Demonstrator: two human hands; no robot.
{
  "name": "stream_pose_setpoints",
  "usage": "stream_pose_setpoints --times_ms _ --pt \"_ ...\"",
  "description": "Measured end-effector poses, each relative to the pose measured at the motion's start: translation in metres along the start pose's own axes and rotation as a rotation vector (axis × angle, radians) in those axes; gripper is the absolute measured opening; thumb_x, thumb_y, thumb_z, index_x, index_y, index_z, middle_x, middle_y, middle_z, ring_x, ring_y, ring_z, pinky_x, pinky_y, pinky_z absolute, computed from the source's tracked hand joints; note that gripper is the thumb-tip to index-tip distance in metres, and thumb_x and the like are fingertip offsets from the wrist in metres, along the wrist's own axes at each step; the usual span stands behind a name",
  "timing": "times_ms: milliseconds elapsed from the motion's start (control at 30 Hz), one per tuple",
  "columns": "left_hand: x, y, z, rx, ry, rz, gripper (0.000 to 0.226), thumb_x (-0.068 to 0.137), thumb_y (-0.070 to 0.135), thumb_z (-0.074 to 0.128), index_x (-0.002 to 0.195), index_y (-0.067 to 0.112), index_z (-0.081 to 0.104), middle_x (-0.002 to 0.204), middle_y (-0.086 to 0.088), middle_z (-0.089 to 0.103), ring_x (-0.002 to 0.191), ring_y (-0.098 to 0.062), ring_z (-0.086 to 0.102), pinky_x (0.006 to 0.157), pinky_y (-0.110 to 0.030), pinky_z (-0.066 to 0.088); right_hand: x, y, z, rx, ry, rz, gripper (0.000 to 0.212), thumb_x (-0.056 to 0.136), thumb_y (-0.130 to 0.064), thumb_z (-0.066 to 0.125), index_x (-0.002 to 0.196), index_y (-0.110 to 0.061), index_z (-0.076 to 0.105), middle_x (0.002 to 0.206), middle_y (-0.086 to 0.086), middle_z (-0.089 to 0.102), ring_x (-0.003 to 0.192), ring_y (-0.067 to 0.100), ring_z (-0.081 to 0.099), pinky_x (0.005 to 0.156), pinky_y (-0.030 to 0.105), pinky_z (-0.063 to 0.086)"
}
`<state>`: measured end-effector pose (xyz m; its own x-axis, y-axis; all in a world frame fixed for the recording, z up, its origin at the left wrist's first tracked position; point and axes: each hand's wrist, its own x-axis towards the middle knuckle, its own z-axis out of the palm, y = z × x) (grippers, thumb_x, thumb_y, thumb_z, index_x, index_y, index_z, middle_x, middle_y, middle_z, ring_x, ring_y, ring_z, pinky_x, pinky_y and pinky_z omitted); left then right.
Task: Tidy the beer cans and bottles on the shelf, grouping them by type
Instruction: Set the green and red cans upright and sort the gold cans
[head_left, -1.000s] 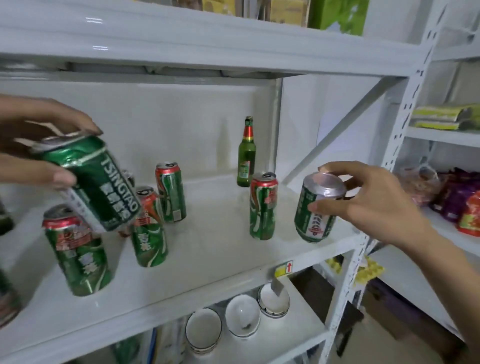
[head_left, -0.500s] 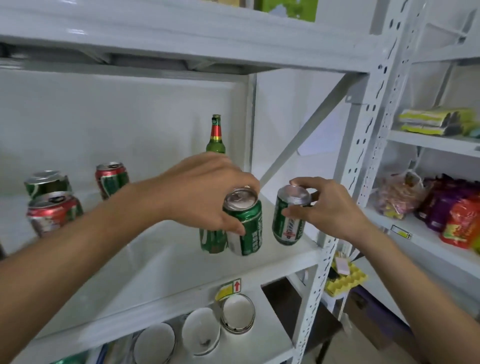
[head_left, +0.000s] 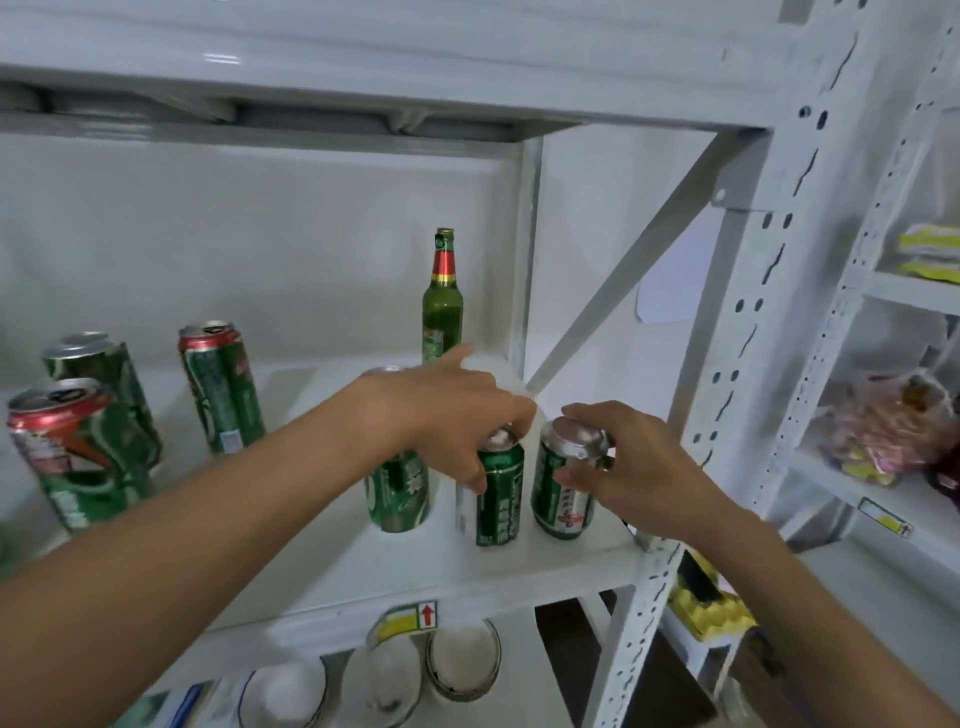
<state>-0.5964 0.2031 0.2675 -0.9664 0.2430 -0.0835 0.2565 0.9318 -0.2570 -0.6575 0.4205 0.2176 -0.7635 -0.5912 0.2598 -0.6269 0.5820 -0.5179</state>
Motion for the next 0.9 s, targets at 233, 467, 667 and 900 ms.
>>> stream_pose_setpoints --times_ms 233,467,667,900 --pt "-0.005 0.018 0.003 0.007 0.007 -0.07 0.051 0.081 0.022 0.073 0.117 0.038 0.041 0.093 0.013 0.058 0.096 -0.02 0.058 0.122 -0.055 0.011 0.007 0.013 0.001 0.036 -0.072 -0.008 0.064 0.091 -0.028 0.077 0.148 -0.026 0.045 0.134 -0.004 0.05 0.107 0.01 0.048 0.088 0.02 0.036" --pt "-0.021 0.031 0.005 -0.069 0.03 -0.142 0.082 0.083 0.03 0.078 0.152 0.033 0.034 0.145 0.005 0.055 0.143 -0.019 0.041 0.122 -0.055 -0.005 0.014 0.013 0.006 0.02 -0.087 -0.044 0.056 0.09 -0.022 0.077 0.14 -0.024 0.052 0.122 -0.004 0.05 0.104 0.014 0.048 0.086 0.023 0.036" --pt "-0.05 0.037 0.011 -0.198 0.238 -0.177 0.078 0.092 0.048 0.067 0.158 0.034 0.027 0.158 0.007 0.037 0.153 -0.013 0.021 0.124 -0.049 -0.01 0.016 0.013 0.005 0.032 -0.149 0.007 0.061 0.095 -0.026 0.072 0.148 -0.023 0.042 0.128 -0.003 0.047 0.105 0.016 0.046 0.086 0.025 0.036" --pt "-0.099 0.029 0.007 -0.234 0.408 -0.251 0.069 0.096 0.056 0.06 0.156 0.033 0.035 0.162 0.01 0.034 0.153 -0.006 0.018 0.129 -0.042 0.003 0.013 0.009 0.004 0.082 -0.177 0.062 0.086 0.091 -0.044 0.071 0.159 -0.026 0.022 0.158 0.007 0.041 0.13 0.031 0.053 0.096 0.035 0.042"
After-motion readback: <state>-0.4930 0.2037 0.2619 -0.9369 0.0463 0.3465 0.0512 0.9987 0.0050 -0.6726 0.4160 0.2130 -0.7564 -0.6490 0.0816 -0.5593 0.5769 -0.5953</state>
